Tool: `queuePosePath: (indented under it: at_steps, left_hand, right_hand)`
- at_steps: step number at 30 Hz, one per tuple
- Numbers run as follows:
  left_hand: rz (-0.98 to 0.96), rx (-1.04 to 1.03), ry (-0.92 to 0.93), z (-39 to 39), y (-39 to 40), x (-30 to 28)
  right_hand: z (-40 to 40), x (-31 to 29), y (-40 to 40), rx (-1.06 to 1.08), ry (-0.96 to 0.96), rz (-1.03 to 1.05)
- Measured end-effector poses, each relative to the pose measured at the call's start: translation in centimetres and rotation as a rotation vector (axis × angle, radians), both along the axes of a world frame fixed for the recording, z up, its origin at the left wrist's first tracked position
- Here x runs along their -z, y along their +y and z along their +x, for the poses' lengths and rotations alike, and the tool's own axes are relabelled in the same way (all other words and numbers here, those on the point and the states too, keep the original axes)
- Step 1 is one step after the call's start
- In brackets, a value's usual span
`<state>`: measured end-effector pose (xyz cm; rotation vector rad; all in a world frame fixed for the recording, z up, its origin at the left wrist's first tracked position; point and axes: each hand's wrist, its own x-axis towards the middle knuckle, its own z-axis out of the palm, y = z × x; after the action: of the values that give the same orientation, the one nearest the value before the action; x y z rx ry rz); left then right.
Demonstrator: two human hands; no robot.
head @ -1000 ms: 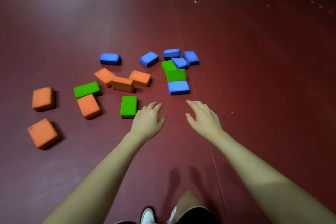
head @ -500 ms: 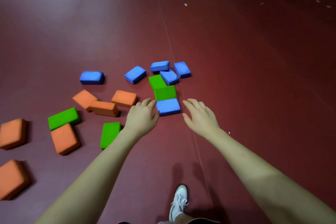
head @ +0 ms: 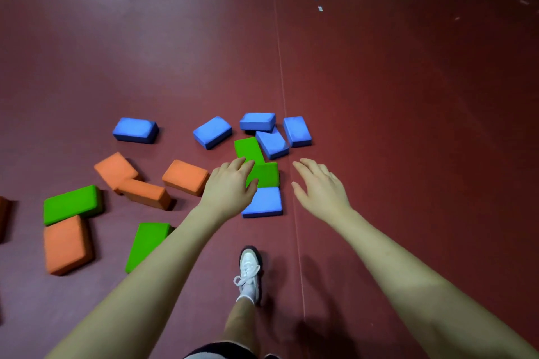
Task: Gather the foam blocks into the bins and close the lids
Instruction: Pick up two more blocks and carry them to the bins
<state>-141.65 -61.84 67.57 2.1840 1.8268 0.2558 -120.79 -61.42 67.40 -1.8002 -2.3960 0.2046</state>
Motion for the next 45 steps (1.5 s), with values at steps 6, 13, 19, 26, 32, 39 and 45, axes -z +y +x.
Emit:
queuePosePath:
  at_steps: [6, 13, 19, 26, 32, 39, 45]
  left_hand:
    - [-0.059, -0.049, 0.008, -0.4, 11.7, 2.4]
    - [-0.112, -0.103, 0.020, -1.6, 21.8, 4.1]
    - [-0.165, -0.228, -0.049, -2.0, 27.6, 7.5]
    - [-0.215, -0.422, -0.086, 0.0, 32.5, 13.8]
    - [-0.324, -0.642, -0.119, 3.1, 34.2, 20.7]
    - [-0.461, -0.770, -0.143, 5.6, 33.4, 31.7]
    - [-0.501, -0.806, -0.197, 7.8, 31.5, 44.2]
  right_hand:
    - [-0.2, 2.0, 12.7, -0.038, -0.047, -0.069]
    - [-1.3, 4.2, 24.6, -0.129, -0.071, -0.135]
    - [-1.9, 7.8, 33.2, -0.271, -0.078, -0.150]
    - [-1.3, 14.4, 41.8, -0.442, -0.108, -0.283]
    - [-0.7, 21.6, 46.4, -0.665, -0.234, -0.387]
    - [-0.5, 32.8, 47.8, -0.764, -0.239, -0.446]
    - [0.5, 45.8, 46.6, -0.768, -0.302, -0.498]
